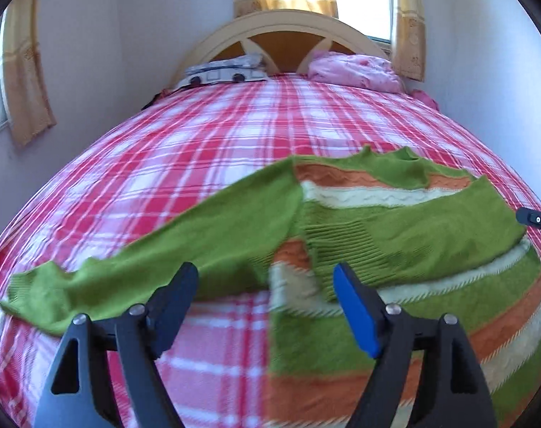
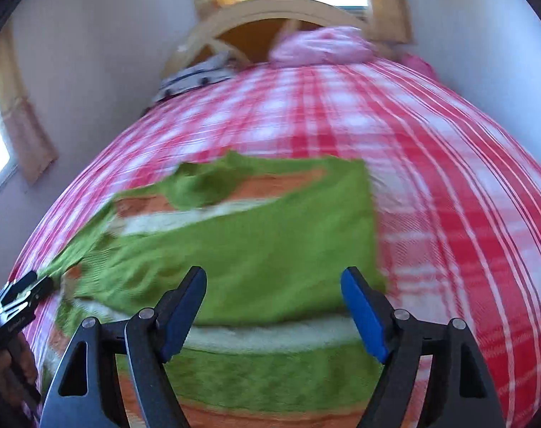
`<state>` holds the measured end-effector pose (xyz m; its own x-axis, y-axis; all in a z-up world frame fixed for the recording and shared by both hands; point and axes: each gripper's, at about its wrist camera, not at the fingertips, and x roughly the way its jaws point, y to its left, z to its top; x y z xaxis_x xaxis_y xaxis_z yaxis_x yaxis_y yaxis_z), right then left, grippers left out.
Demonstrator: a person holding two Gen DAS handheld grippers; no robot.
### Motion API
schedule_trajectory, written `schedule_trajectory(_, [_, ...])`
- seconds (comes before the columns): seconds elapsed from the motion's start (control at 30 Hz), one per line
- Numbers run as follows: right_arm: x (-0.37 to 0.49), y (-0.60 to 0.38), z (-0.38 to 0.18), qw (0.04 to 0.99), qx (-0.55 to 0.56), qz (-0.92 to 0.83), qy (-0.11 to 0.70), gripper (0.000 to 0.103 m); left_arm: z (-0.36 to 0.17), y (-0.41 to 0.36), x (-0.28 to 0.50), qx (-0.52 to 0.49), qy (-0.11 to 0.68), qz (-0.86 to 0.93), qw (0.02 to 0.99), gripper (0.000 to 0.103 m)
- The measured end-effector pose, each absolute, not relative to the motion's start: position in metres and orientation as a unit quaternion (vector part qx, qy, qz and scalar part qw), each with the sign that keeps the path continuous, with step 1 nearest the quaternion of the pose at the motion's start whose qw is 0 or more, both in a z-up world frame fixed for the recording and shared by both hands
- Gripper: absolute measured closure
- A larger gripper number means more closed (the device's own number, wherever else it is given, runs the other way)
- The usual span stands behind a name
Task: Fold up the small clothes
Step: 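Move the left gripper to the other sleeve cuff and close on it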
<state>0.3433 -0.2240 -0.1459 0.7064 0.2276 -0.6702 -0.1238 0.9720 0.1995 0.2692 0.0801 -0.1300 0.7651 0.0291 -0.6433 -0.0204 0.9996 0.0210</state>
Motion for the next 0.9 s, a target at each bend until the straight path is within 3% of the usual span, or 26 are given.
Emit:
schedule_trajectory(0.17, [0.377,-0.213,-0.187,0.886,0.052,0.047,0.458,0.024,-0.128,0.135,0.252,-0.013,0.338,0.074,0.938,0.021])
schedule_trajectory(0.3, [0.369,-0.188,-0.181,0.892,-0.01,0.038,0.45,0.024,-0.133,0.187,0.236,-0.033,0.335,0.137,0.932,0.012])
schedule_trajectory(0.57, [0.363,-0.089,-0.164,0.896,-0.024,0.165,0.412,0.024,-0.153,0.279,0.213,-0.077,0.354,0.264,0.894,0.012])
schedule_trajectory(0.67, [0.358,-0.052,-0.184,0.868,-0.034,0.22,0.443,0.023,-0.158,0.309,0.203,-0.106,0.357,0.296,0.88,0.012])
schedule_trajectory(0.8, [0.336,-0.025,-0.19,0.875,-0.119,0.226,0.41,0.022,-0.162,0.335,0.194,-0.135,0.358,0.313,0.869,0.013])
schedule_trajectory(0.9, [0.328,-0.025,-0.194,0.879,-0.124,0.228,0.4,0.021,-0.16,0.345,0.195,-0.15,0.353,0.31,0.87,0.022])
